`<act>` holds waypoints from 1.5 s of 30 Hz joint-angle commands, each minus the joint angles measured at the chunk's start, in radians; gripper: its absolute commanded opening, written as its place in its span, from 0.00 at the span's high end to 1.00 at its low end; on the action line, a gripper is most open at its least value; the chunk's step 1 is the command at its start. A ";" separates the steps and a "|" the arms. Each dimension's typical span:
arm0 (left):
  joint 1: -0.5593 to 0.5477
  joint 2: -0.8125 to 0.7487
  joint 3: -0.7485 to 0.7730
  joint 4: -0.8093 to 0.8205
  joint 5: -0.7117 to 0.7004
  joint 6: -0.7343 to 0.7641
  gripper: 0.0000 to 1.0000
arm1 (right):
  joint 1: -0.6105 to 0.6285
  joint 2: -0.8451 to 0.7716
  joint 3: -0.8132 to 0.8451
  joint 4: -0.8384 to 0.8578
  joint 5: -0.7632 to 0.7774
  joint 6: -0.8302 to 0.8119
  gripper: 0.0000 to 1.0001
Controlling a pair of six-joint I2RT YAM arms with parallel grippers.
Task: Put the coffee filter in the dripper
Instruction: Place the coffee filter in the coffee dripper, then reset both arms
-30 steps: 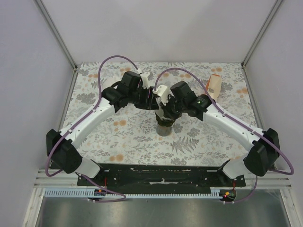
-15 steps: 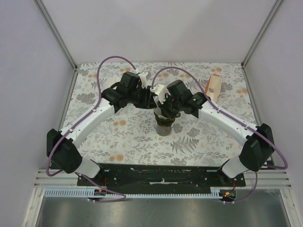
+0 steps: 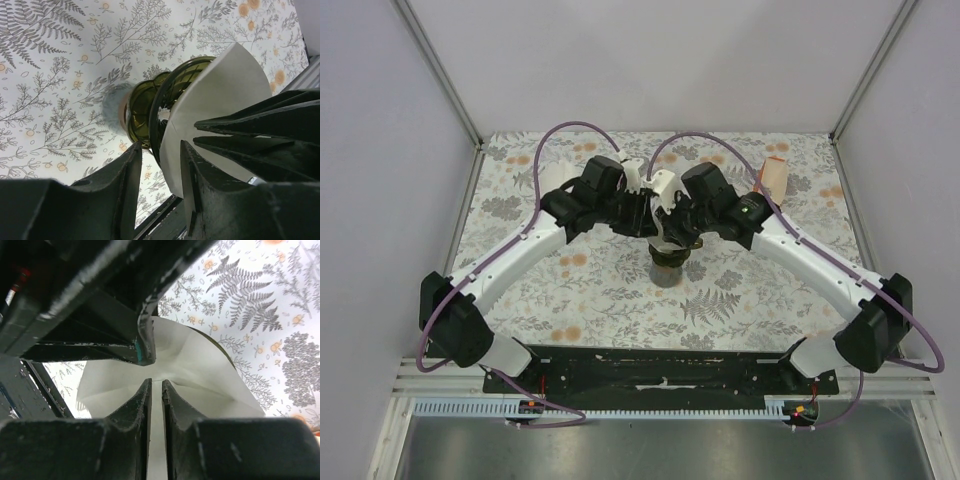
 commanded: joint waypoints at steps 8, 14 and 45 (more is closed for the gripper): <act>-0.005 -0.014 0.069 0.003 0.033 0.071 0.49 | -0.044 -0.110 0.042 0.026 -0.026 0.009 0.75; -0.005 -0.013 0.098 -0.009 0.025 0.083 0.38 | -0.076 -0.150 0.042 0.049 -0.043 0.026 0.62; 0.848 -0.324 -0.164 0.085 -0.343 0.326 0.09 | -0.862 -0.472 -0.551 0.390 0.310 0.489 0.02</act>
